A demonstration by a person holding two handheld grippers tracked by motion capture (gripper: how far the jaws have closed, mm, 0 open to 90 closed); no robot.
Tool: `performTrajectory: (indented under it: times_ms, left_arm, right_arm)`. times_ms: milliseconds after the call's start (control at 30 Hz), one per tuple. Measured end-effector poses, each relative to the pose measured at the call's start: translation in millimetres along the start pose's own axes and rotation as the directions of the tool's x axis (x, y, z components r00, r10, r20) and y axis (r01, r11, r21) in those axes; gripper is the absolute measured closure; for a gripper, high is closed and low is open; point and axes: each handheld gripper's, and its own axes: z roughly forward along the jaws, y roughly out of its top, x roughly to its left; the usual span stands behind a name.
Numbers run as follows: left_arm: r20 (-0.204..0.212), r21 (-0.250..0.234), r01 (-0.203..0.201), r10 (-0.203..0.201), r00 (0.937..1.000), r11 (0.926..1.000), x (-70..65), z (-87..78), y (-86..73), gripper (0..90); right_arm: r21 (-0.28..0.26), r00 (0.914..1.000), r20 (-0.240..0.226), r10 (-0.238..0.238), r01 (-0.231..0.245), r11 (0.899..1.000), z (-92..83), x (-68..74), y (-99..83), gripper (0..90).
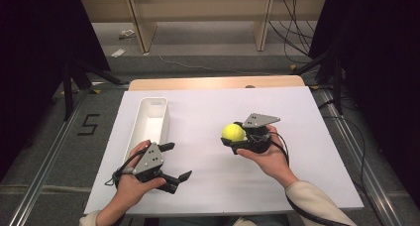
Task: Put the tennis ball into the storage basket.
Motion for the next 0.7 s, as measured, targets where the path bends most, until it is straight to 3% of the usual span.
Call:
performTrajectory:
  times_ms: [700]
  left_arm:
    - [-0.002,-0.001,-0.002,0.002,1.0000,1.0000,0.0,-0.4,0.2,0.0]
  right_arm:
    - [-0.015,0.9999,-0.011,-0.002,0.002,1.000,6.0,0.9,7.3,26.2]
